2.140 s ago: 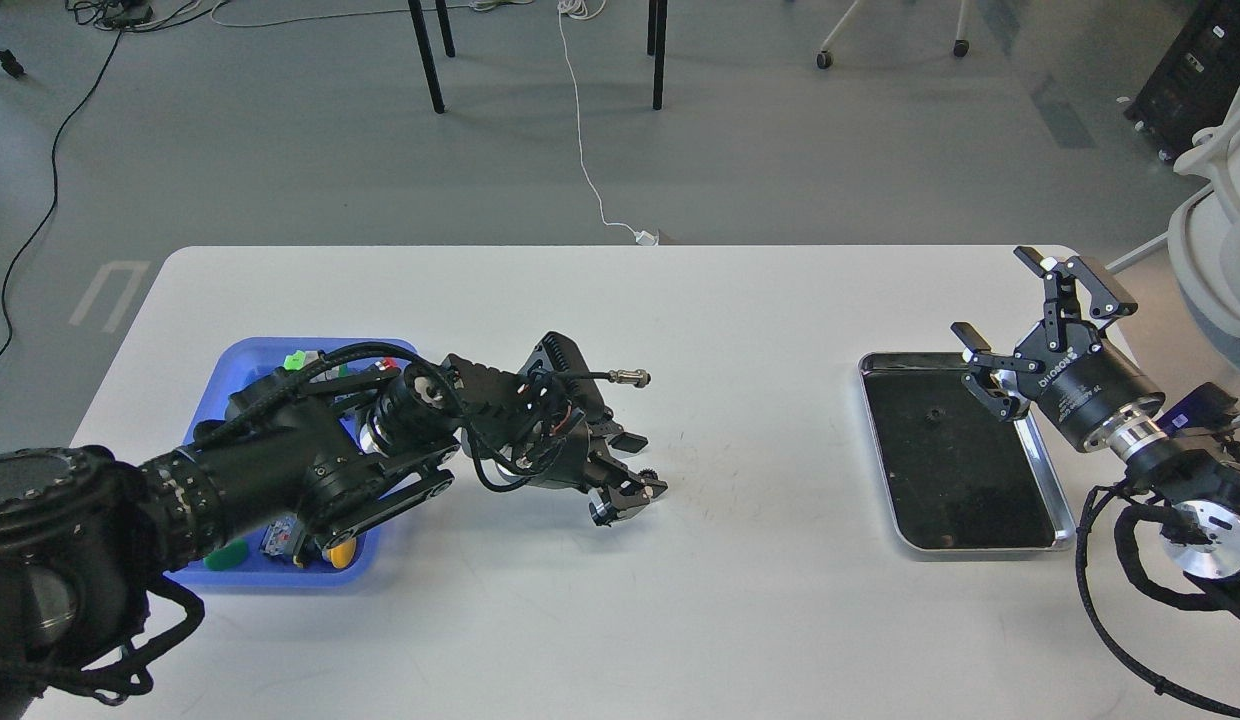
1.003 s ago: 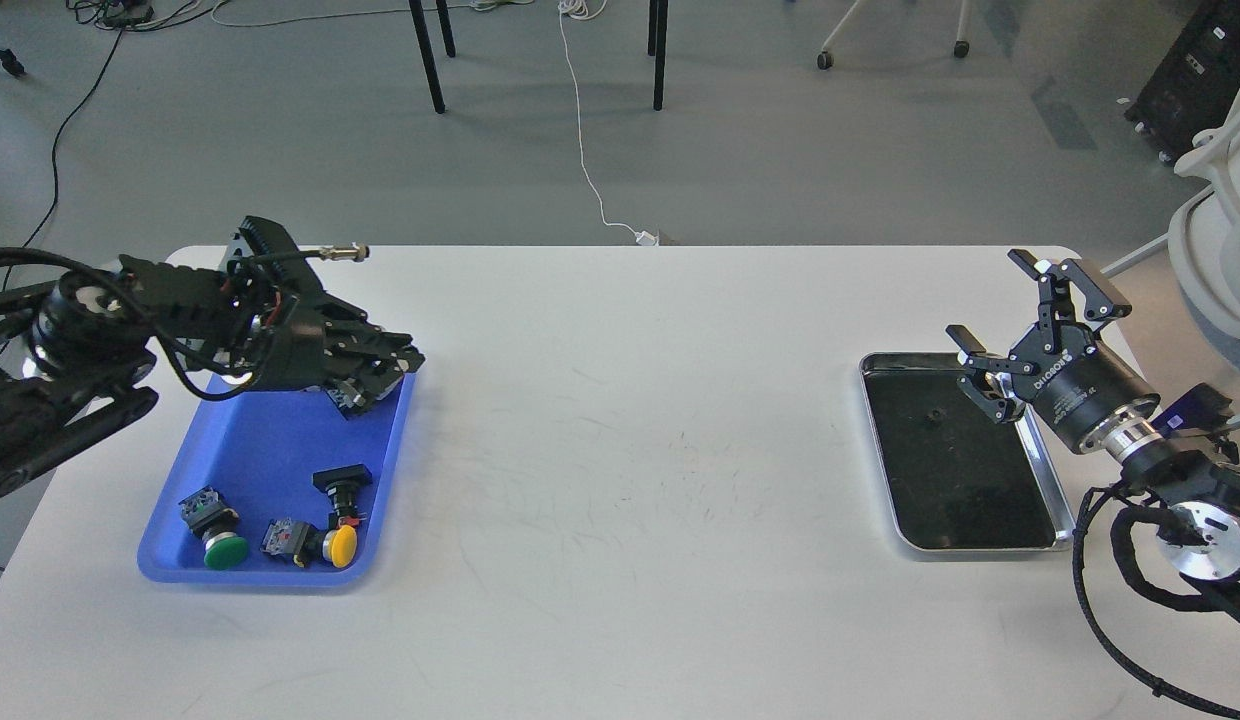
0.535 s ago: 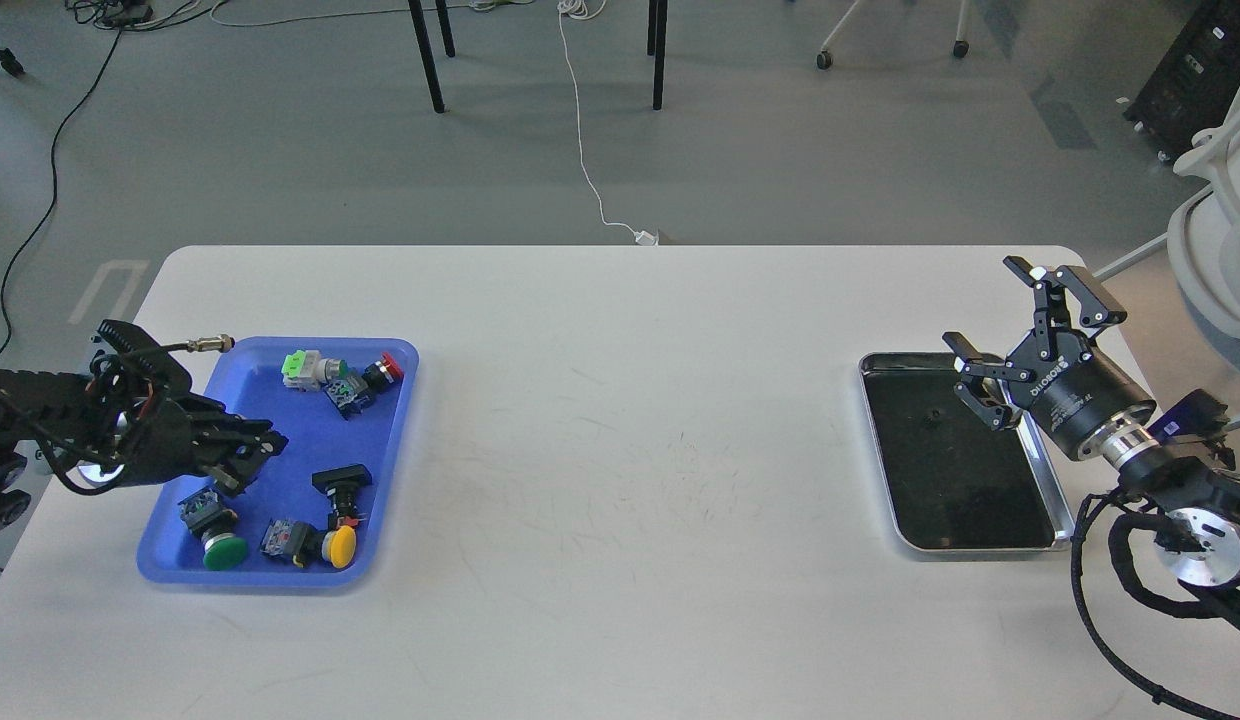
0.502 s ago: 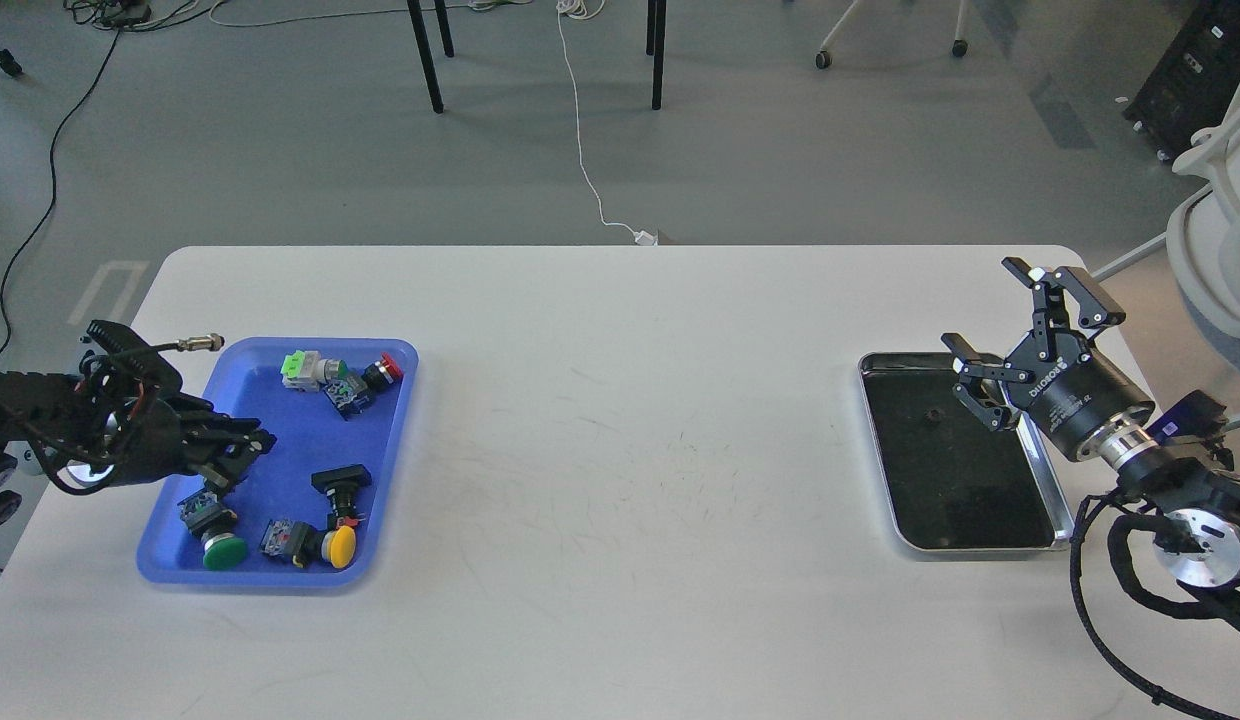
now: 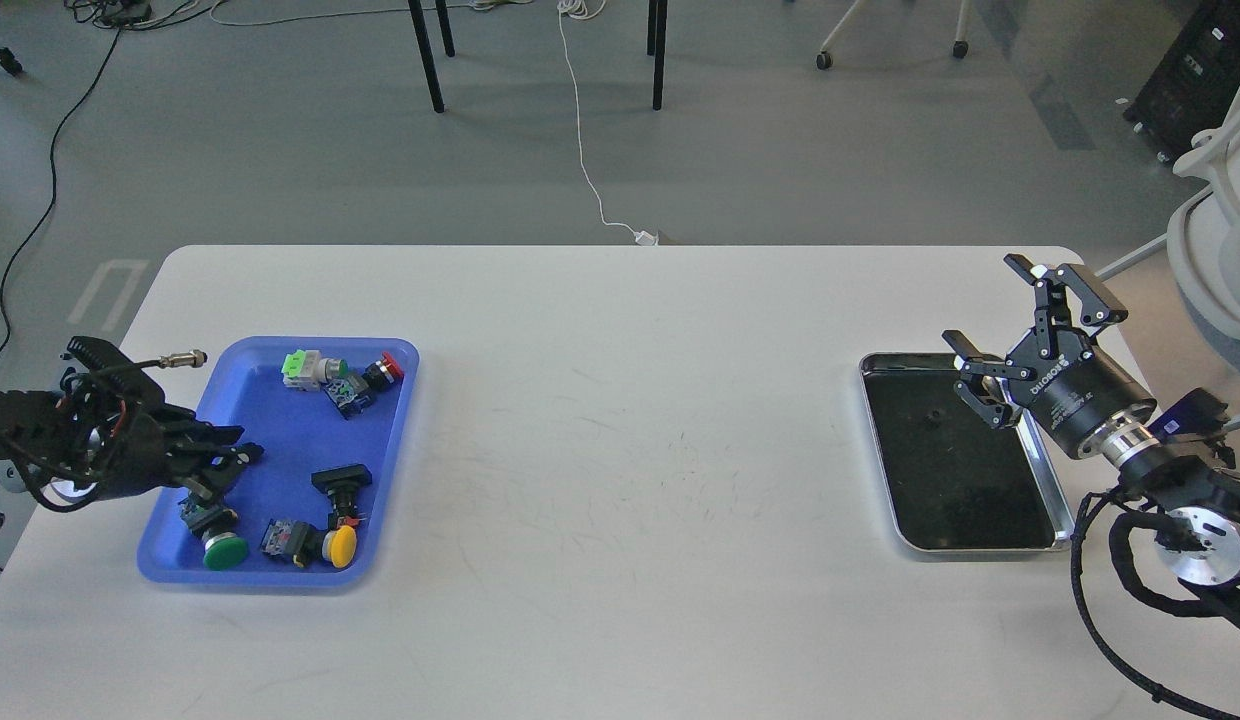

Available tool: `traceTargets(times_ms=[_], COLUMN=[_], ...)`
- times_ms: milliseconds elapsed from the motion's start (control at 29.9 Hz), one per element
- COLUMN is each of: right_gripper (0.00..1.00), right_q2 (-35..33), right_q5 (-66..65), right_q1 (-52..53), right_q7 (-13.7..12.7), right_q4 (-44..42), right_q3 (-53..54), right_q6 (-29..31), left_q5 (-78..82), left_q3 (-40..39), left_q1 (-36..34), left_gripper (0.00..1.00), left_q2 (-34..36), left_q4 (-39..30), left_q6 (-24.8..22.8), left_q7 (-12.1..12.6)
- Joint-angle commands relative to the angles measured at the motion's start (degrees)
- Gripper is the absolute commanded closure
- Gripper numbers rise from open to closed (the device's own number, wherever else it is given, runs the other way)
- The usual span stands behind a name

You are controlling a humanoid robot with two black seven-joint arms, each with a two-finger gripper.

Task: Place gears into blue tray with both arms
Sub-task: 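Retract the left arm and reach the right gripper to the metal tray, then grasp another small black part in the metal tray with the right gripper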

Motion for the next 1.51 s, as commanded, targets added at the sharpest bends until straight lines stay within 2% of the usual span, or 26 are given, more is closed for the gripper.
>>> traceTargets(times_ms=[0, 167, 268, 368, 569, 702, 803, 903, 1104, 1271, 1472], right_gripper=[0.03, 0.03, 0.03, 0.03, 0.02, 0.02, 0.02, 0.02, 0.02, 0.03, 0.04], right_q2=[-0.01, -0.98, -2.56, -4.84, -11.60, -13.02, -12.94, -10.83, -0.73, 8.41, 13.43], right_q5=[0.00, -0.87, -5.77, -18.41, -37.50, -56.02, -67.30, -71.45, -75.58, -75.67, -75.58], right_q1=[0.47, 1.26, 2.58, 5.56, 16.62, 30.32, 38.95, 46.25, 53.38, 53.04, 52.16], right_q7=[0.00, 0.00, 0.00, 0.00, 0.00, 0.00, 0.00, 0.00, 0.00, 0.00, 0.00], right_q4=[-0.05, -0.05, 0.03, 0.03, 0.03, -0.93, -1.72, -5.40, -13.14, -18.41, -21.05], right_q3=[-0.04, -0.57, -0.83, -1.53, -9.77, -26.28, -37.54, -47.91, -61.90, -66.66, -71.76], right_q6=[0.07, 0.34, 0.42, 0.51, 0.77, 0.69, 0.69, 0.69, 0.69, 0.69, 0.60], left_q5=[-5.02, -16.86, -29.85, -44.88, -73.21, -75.52, -75.78, -76.14, -75.96, -75.96, -75.96], left_q3=[-3.08, -4.05, -4.92, -7.12, -14.93, -24.42, -28.56, -31.55, -34.11, -34.37, -34.99], left_q1=[-1.26, -10.48, -11.99, -11.38, -3.39, 5.31, 8.92, 10.51, 13.23, 13.85, 13.76], left_gripper=[0.07, 0.06, 0.06, 0.06, 0.03, 0.02, 0.02, 0.02, 0.02, 0.02, 0.02], left_q2=[0.06, 0.68, -2.29, -7.57, -17.15, -23.04, -24.81, -25.69, -26.13, -25.78, -25.43], left_q4=[-2.08, -9.64, -14.38, -16.42, -17.30, -17.04, -17.12, -17.39, -17.39, -17.39, -17.39], left_q6=[0.28, -0.25, 0.01, 0.28, 0.02, 0.19, -0.07, -0.95, -4.37, -4.82, -5.17], left_q7=[0.00, 0.00, 0.00, 0.00, 0.00, 0.00, 0.00, 0.40, 2.24, 2.33, 2.33])
